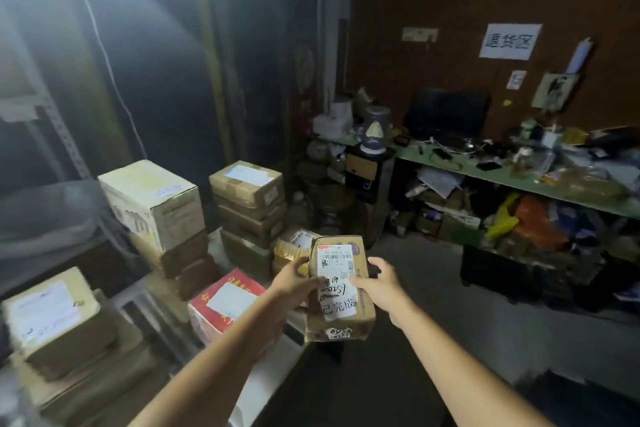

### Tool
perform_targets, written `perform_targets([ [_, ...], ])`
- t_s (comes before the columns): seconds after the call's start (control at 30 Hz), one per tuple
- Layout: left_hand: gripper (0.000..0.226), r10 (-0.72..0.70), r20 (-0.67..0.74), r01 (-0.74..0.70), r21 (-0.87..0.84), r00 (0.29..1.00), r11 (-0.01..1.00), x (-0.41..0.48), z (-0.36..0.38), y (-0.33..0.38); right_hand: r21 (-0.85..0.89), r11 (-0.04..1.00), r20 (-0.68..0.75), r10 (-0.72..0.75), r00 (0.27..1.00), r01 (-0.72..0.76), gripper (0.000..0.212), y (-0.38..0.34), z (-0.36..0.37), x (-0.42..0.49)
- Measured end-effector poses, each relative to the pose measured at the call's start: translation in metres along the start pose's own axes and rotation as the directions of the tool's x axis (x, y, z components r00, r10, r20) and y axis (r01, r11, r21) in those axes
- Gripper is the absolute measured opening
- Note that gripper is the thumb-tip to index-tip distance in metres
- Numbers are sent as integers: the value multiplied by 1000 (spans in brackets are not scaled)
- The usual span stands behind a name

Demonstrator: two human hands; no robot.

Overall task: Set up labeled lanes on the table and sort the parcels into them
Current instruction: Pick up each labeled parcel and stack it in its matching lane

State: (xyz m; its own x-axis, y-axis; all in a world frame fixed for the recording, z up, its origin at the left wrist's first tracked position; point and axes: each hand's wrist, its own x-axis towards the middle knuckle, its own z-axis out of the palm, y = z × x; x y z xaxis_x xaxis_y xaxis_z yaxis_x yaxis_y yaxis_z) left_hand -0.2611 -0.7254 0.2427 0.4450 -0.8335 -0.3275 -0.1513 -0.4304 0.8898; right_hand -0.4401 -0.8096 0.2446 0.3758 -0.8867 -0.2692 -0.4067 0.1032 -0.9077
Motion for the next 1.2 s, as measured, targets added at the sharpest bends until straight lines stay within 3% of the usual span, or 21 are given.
perform_targets([
  [0.2,54,-114,-202,84,-153,973,985,17,-64,-11,-74,992,252,-77,965,98,57,-44,63,76],
  [0.4,62,-222,-376,141,-231,900,963,16,-129,-56,-107,981,465,-97,880,164,53,-64,156,105],
  [0.7,53,-365,-425,222,-349,828,911,9,-140,-91,-259,925,613,-65,787,278,54,-67,215,139],
  [1.0,75,-452,-543,230,-429,707,874,12,-114,-93,-213,936,759,-24,651,282,68,-64,218,157],
  [1.2,68,-455,-590,267,-380,667,885,10,-98,-79,-213,922,799,-26,600,324,70,-63,209,162],
])
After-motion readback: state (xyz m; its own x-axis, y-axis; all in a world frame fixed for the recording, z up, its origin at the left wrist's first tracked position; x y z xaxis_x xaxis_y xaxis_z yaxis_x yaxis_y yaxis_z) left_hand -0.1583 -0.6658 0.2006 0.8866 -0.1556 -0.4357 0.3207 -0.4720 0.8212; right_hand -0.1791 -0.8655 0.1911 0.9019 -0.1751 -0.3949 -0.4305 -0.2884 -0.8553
